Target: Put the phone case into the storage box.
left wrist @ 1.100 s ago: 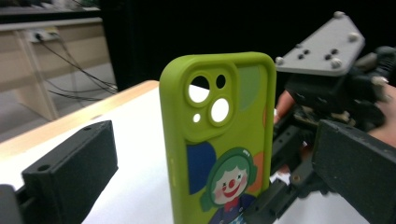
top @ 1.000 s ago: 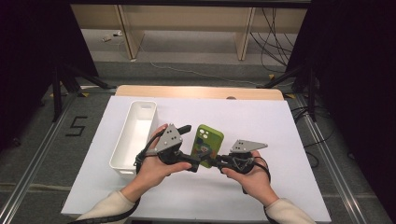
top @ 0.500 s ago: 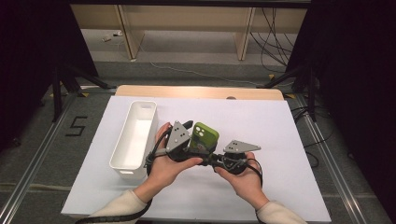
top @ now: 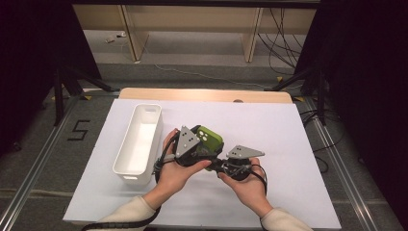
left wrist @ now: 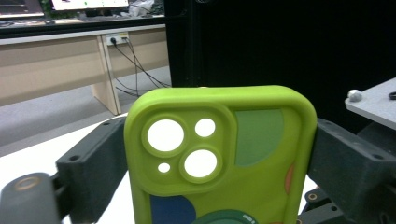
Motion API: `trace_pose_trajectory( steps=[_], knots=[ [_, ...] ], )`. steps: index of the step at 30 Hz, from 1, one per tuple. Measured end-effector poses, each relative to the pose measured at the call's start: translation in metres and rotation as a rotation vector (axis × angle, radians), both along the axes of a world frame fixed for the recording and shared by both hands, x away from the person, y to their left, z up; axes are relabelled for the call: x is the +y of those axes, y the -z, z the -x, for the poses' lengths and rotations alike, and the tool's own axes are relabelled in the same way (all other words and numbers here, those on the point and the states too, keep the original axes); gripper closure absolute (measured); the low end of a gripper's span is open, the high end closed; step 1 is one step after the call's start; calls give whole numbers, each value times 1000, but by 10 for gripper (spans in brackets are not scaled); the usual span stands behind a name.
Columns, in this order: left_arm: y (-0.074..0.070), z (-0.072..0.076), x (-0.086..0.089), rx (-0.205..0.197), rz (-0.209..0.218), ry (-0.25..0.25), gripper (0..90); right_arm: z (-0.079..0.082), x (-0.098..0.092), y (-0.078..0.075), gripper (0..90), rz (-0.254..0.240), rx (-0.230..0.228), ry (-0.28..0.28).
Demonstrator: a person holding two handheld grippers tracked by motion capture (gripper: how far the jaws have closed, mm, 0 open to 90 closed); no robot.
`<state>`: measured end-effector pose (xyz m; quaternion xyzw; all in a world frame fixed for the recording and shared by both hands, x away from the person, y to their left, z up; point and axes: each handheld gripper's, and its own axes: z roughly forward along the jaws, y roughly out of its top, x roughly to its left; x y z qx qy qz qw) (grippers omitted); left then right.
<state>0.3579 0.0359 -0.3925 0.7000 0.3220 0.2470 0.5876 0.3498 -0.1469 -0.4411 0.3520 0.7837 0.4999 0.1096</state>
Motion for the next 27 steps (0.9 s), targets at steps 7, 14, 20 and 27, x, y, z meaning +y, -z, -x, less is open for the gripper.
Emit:
trace_pose_trajectory(
  steps=[7,14,20,27],
  knots=[
    [1,1,-1,-2,2,1,156,0,0,1,781,10,-1,11],
    [0,-1,2,8,6,3,161,-1,0,1,741,9,-12,4],
    [-2,-5,8,-7,3,5,162,-3,-2,0,373,18,-32,-7],
    [-10,-10,21,-32,16,-3,163,-4,-19,-2,160,8,-66,-25]
  ],
)
